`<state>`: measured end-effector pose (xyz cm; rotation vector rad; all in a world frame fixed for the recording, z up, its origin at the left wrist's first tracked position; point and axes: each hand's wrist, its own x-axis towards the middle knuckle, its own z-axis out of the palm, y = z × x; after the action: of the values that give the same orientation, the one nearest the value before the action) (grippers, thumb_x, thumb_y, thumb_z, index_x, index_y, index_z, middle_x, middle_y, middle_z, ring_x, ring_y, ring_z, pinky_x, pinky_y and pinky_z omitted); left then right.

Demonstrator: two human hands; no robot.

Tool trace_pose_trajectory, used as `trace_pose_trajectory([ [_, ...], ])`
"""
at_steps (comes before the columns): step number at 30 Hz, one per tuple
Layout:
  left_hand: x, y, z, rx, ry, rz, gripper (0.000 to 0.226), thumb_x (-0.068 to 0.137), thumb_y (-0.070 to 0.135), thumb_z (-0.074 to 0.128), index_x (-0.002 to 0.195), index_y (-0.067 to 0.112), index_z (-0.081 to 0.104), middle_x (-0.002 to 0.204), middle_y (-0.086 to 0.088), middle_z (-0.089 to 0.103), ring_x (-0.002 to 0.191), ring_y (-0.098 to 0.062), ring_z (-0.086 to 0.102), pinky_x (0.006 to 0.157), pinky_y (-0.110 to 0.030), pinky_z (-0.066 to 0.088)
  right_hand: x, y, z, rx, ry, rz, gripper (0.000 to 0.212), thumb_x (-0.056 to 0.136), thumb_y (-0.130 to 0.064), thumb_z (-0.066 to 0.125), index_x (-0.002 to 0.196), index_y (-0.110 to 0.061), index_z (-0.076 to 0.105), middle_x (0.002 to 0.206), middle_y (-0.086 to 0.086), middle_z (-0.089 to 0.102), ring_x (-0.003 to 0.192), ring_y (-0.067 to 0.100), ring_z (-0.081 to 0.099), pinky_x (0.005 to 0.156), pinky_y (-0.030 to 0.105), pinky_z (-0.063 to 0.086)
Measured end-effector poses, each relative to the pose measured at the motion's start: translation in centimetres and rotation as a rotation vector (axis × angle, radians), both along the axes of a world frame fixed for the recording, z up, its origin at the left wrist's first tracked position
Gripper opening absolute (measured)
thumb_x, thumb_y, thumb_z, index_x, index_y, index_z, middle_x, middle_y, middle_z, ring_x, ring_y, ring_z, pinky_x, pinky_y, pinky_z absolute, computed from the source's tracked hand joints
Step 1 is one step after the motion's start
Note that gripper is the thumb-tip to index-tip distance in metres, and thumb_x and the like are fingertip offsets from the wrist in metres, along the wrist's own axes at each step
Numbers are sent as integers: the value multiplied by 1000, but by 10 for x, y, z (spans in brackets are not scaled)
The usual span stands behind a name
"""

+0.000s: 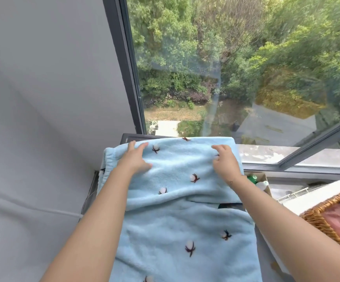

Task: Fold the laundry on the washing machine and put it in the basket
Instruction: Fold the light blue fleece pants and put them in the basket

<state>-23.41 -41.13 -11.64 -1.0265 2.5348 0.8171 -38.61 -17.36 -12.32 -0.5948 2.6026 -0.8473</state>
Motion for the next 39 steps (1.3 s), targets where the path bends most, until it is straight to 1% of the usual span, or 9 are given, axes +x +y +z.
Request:
trace_pose_trajectory([
  [6, -11, -10, -29, -44, 71, 70, 77, 82, 41, 71, 145, 30, 30, 141, -7, 24, 130, -26, 38, 101, -40, 39, -51, -20, -11, 281, 12, 47, 64, 93, 0, 35, 152, -17, 17, 160, 3, 13, 129, 28, 44, 91, 35, 45],
  [12, -18, -19, -17, -161, 169, 156, 21, 91, 35, 61, 106, 22, 68, 103, -5, 47, 93, -26, 55, 71, -32, 40, -72, -31, -10, 429, 105, 109, 44, 86, 5, 43, 126, -11, 53, 124, 12, 44, 96, 35, 57, 77, 40, 53],
  [15, -16, -14, -3, -242, 386, 225, 25, 96, 20, 51, 110, 24, 71, 105, -1, 57, 82, -23, 59, 67, -33, 40, -65, -20, -12, 411, 186, 68, 26, 88, -4, 48, 112, -9, 53, 114, 12, 50, 93, 33, 55, 71, 38, 48],
  [19, -9, 4, 29, -235, 715, 292, 37, 92, -1, 44, 118, 13, 68, 124, -3, 62, 102, -24, 63, 90, -22, 41, -41, 1, 12, 162, 348, -74, 7, 88, -11, 52, 93, -12, 49, 95, 8, 55, 79, 32, 53, 59, 34, 37],
  [22, 28, 40, 48, -212, 923, 273, 37, 89, -10, 45, 111, 8, 68, 133, -4, 56, 123, -13, 49, 102, -8, 28, 6, 30, 36, -178, 446, -268, 20, 79, -1, 56, 77, -15, 42, 80, 5, 50, 69, 27, 44, 55, 34, 30],
  [27, 133, 130, 26, -194, 1080, 278, 38, 81, -6, 47, 98, 21, 67, 138, -2, 50, 127, -12, 45, 104, -15, 33, 131, 104, 36, -540, 469, -398, 10, 74, 3, 46, 72, -7, 47, 104, 2, 50, 93, 13, 45, 80, 9, 35],
  [32, 193, 165, -30, 187, 894, 581, 36, 76, 17, 52, 93, 45, 69, 130, 33, 49, 126, 1, 43, 111, -28, 32, 190, 139, -29, -272, 51, -259, 21, 74, 8, 55, 80, -12, 51, 136, 0, 38, 125, 23, 41, 87, 16, 29],
  [35, 196, 173, -26, 326, 879, 727, 24, 89, 11, 55, 102, 26, 68, 123, 25, 54, 123, -5, 47, 110, -38, 35, 193, 137, -29, -212, 20, -248, 12, 81, 3, 58, 82, -9, 58, 142, -2, 35, 122, 14, 41, 83, 17, 29],
  [39, 183, 171, 1, 698, 1041, 1294, 15, 94, 16, 53, 98, 19, 68, 102, 5, 68, 104, -15, 63, 87, -28, 49, 180, 138, -10, -207, -7, -353, 13, 90, -17, 57, 80, -10, 60, 114, -2, 52, 100, 17, 52, 75, 30, 33],
])
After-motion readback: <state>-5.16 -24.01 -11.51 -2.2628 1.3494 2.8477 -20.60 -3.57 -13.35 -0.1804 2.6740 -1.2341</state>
